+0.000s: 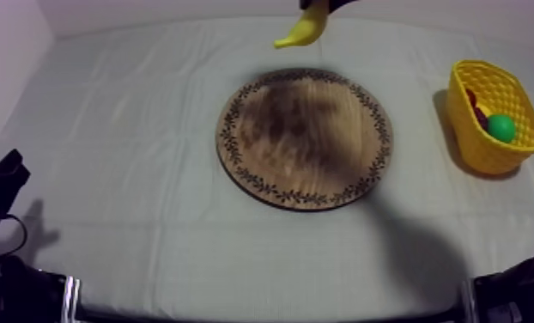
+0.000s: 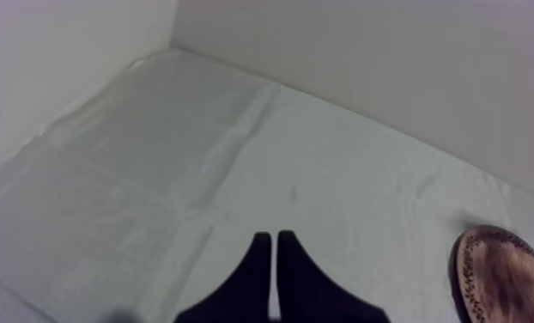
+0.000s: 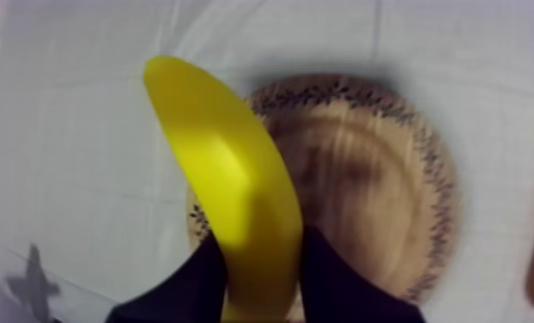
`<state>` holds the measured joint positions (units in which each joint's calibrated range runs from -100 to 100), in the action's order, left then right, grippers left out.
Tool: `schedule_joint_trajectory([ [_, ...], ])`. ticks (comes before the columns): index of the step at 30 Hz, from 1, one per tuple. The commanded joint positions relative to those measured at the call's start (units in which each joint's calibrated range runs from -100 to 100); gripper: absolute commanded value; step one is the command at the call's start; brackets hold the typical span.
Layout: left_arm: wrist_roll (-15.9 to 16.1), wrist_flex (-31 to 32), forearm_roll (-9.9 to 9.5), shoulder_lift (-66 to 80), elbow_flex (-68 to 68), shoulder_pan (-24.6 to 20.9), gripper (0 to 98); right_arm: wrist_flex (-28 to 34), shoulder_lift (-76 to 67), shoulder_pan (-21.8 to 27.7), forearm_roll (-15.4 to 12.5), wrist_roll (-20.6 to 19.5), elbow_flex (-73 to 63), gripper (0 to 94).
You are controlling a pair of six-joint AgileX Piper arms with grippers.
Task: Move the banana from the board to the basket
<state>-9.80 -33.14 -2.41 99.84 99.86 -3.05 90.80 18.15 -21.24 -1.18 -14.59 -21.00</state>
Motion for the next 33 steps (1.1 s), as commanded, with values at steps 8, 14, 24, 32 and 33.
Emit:
schedule_joint_trajectory([
  [8, 0.01, 0.00, -0.01, -0.02, 0.03, -0.02, 0.1, 2.71, -6.46, 1.98, 2.43, 6.70, 5.04, 22.0],
  [14, 0.01, 0.00, -0.01, -0.02, 0.03, -0.02, 0.1, 3.02, -10.07, 3.93, 3.60, 9.70, 10.06, 21.5],
  [24, 0.01, 0.00, -0.01, -0.02, 0.03, -0.02, 0.1, 3.26, -15.98, 12.78, 4.09, 15.32, 16.54, 19.2],
  [32, 0.01, 0.00, -0.01, -0.02, 0.03, -0.02, 0.1, 2.83, -19.37, 21.30, 5.59, 19.66, 22.39, 19.7],
  [33, 0.01, 0.00, -0.01, -0.02, 0.03, -0.02, 0.1, 2.78, -19.71, 22.23, 5.77, 20.11, 22.89, 19.7],
])
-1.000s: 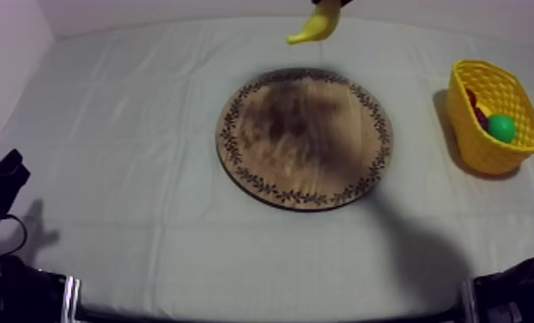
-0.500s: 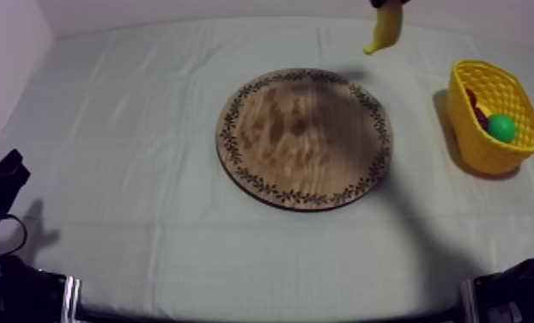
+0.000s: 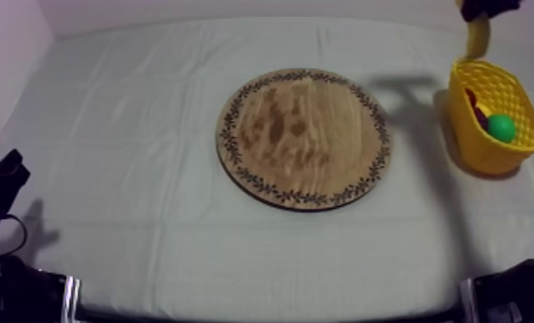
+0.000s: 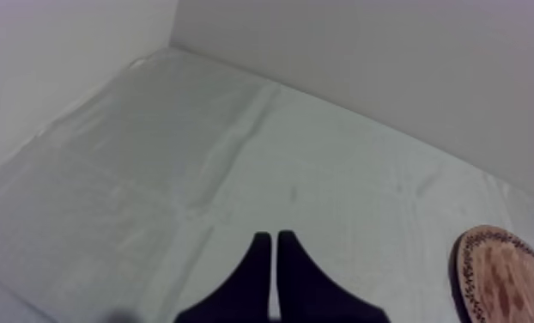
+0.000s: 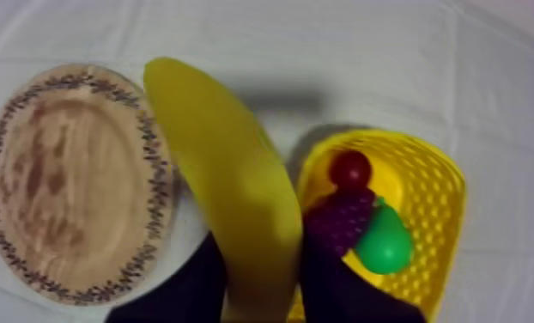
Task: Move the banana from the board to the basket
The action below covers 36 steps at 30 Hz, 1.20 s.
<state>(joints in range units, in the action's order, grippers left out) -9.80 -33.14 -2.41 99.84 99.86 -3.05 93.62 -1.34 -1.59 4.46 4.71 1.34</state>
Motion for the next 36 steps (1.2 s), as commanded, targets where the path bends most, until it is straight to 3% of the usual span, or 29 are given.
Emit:
schedule_joint_trajectory([
  [1, 0.01, 0.00, -0.01, -0.02, 0.03, -0.02, 0.1, -0.08, -0.59, 3.47, 0.29, 1.26, 0.97, 19.8],
  [13, 0.01, 0.00, -0.01, -0.02, 0.03, -0.02, 0.1, 0.50, -3.90, 10.65, 1.80, 5.22, 3.03, 21.1],
  [27, 0.01, 0.00, -0.01, -0.02, 0.03, -0.02, 0.1, -1.16, 1.04, 11.59, 3.51, 4.98, 10.28, 21.8],
  [36, 0.01, 0.00, -0.01, -0.02, 0.03, -0.02, 0.1, -8.09, 8.64, 11.85, 4.63, 3.23, 15.29, 21.9],
])
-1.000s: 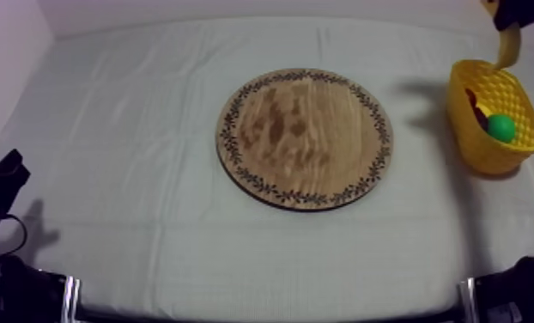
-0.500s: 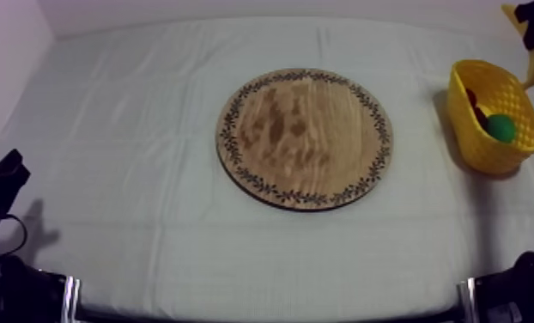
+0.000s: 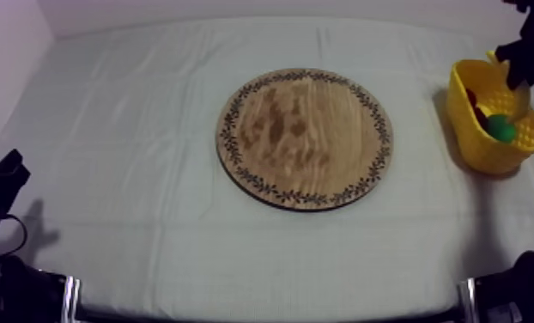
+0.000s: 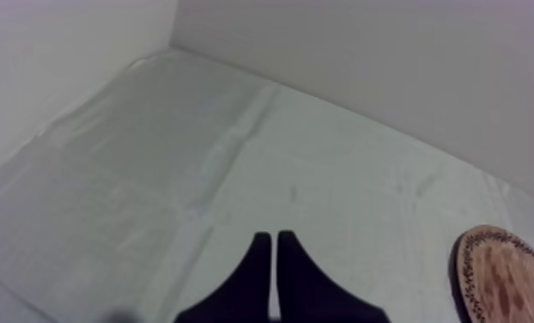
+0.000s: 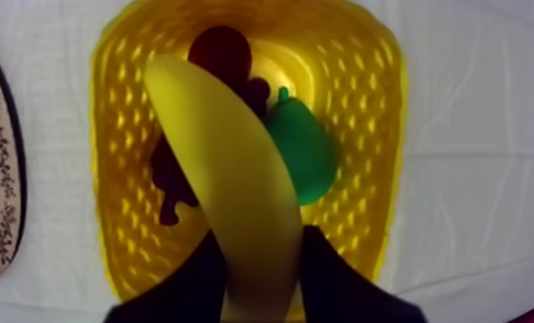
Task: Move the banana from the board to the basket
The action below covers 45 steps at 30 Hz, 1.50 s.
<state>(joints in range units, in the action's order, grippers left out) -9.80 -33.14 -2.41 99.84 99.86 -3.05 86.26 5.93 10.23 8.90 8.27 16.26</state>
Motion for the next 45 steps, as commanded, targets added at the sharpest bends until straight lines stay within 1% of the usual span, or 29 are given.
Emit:
schedule_joint_trajectory([
  [1, 0.01, 0.00, -0.01, -0.02, 0.03, -0.02, 0.1, -1.59, 2.37, 0.08, 0.34, -0.67, 0.80, 21.9],
  [6, 0.01, 0.00, -0.01, -0.02, 0.03, -0.02, 0.1, -6.41, 6.85, 0.35, 1.12, -2.17, 2.46, 22.8],
  [9, 0.01, 0.00, -0.01, -0.02, 0.03, -0.02, 0.1, -8.65, 9.11, 0.49, 1.50, -3.16, 2.61, 26.6],
  [11, 0.01, 0.00, -0.01, -0.02, 0.03, -0.02, 0.1, -9.52, 10.24, 0.53, 1.61, -3.69, 2.45, 30.9],
  [13, 0.01, 0.00, -0.01, -0.02, 0.03, -0.02, 0.1, -10.13, 11.00, 0.53, 1.66, -4.17, 2.29, 38.4],
  [17, 0.01, 0.00, -0.01, -0.02, 0.03, -0.02, 0.1, -10.85, 11.62, 0.25, 1.70, -4.87, 2.55, 61.2],
  [20, 0.01, 0.00, -0.01, -0.02, 0.03, -0.02, 0.1, -11.09, 11.75, 0.06, 1.67, -5.39, 2.87, 75.3],
  [23, 0.01, 0.00, -0.01, -0.02, 0.03, -0.02, 0.1, -11.23, 11.67, -0.06, 1.55, -5.68, 2.97, 83.3],
  [25, 0.01, 0.00, -0.01, -0.02, 0.03, -0.02, 0.1, -11.33, 11.48, -0.13, 1.50, -5.71, 2.91, 85.8],
  [28, 0.01, 0.00, -0.01, -0.02, 0.03, -0.02, 0.1, -11.53, 10.92, -0.15, 1.34, -5.58, 2.81, 86.6],
  [31, 0.01, 0.00, -0.01, -0.02, 0.03, -0.02, 0.1, -11.93, 9.69, 0.05, 1.04, -5.32, 2.82, 84.3],
  [37, 0.01, 0.00, -0.01, -0.02, 0.03, -0.02, 0.1, -15.27, 4.40, 0.78, 0.25, -4.99, 5.23, 70.4],
  [45, 0.01, 0.00, -0.01, -0.02, 0.03, -0.02, 0.1, -25.04, -6.65, 1.90, -1.37, -4.61, 12.79, 52.8],
])
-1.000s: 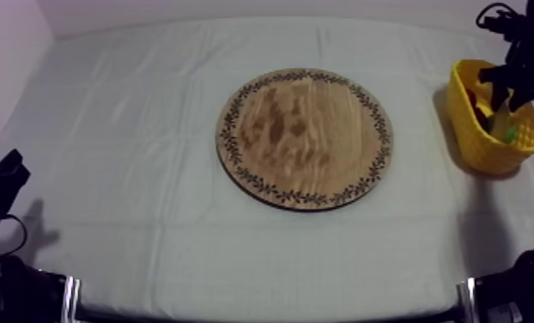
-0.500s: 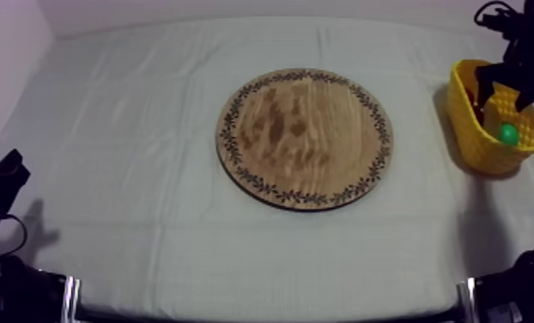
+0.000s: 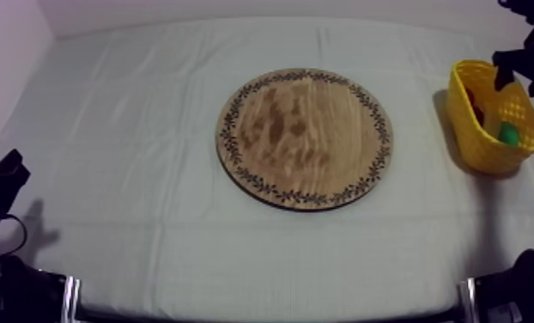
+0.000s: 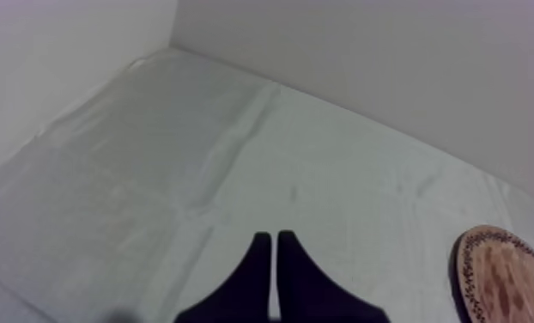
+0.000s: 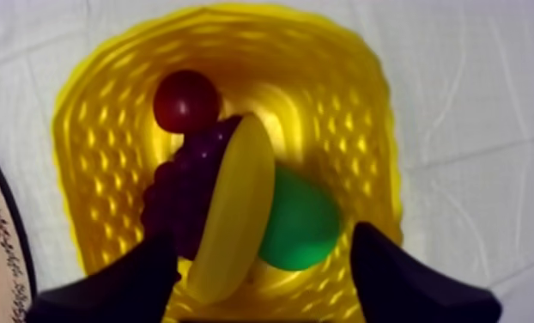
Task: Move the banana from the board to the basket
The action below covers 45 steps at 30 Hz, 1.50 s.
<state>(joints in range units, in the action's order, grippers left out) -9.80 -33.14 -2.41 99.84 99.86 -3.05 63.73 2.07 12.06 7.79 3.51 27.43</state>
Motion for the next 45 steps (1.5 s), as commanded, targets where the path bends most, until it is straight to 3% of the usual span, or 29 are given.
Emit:
schedule_joint_trajectory([
  [1, 0.01, 0.00, -0.01, -0.02, 0.03, -0.02, 0.1, -3.97, -4.34, 0.24, -0.55, 0.28, 2.79, 51.0],
  [8, 0.01, 0.00, -0.01, -0.02, 0.03, -0.02, 0.1, -13.54, -15.18, 1.38, -3.04, 2.49, 12.30, 37.4],
  [17, 0.01, 0.00, -0.01, -0.02, 0.03, -0.02, 0.1, -25.60, -29.58, 3.67, -9.12, 8.91, 28.27, 25.9],
  [21, 0.01, 0.00, -0.01, -0.02, 0.03, -0.02, 0.1, -28.33, -35.92, 4.59, -14.10, 13.84, 34.42, 19.0],
  [27, 0.01, 0.00, -0.01, -0.02, 0.03, -0.02, 0.1, -28.32, -45.23, 5.67, -24.60, 23.56, 41.20, 4.8],
  [31, 0.01, 0.00, -0.01, -0.02, 0.03, -0.02, 0.1, -28.03, -51.95, 5.91, -30.24, 29.89, 46.39, 1.6],
  [45, -0.02, 0.00, -0.01, -0.02, 0.03, -0.02, 0.1, -30.59, -75.85, 4.77, -33.57, 34.42, 64.32, 0.4],
])
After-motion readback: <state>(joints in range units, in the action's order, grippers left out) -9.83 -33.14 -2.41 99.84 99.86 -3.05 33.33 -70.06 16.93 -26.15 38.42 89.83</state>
